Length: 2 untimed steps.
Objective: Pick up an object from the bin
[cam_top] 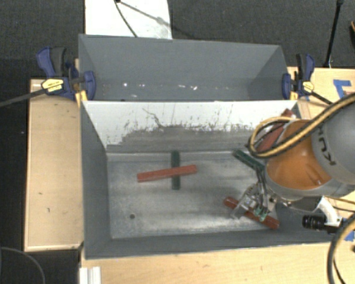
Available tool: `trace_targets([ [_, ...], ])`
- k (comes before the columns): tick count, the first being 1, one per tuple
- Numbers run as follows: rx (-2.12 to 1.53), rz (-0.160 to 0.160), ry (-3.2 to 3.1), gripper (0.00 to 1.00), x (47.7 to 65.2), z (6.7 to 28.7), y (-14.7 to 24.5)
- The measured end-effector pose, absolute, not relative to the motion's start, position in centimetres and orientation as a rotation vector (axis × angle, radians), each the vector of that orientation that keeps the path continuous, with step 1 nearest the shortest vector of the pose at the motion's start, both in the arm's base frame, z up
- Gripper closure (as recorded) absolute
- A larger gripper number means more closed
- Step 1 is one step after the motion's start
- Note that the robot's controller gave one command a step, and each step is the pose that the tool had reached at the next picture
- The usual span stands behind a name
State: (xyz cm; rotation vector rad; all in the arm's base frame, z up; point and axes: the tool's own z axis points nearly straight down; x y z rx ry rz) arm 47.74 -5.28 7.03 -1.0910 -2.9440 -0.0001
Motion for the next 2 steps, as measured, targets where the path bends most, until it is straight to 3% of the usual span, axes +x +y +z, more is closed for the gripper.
trace_targets([
  [2,-1.066,-0.002,-2.96,1.0,47.9,12.2,-5.3],
])
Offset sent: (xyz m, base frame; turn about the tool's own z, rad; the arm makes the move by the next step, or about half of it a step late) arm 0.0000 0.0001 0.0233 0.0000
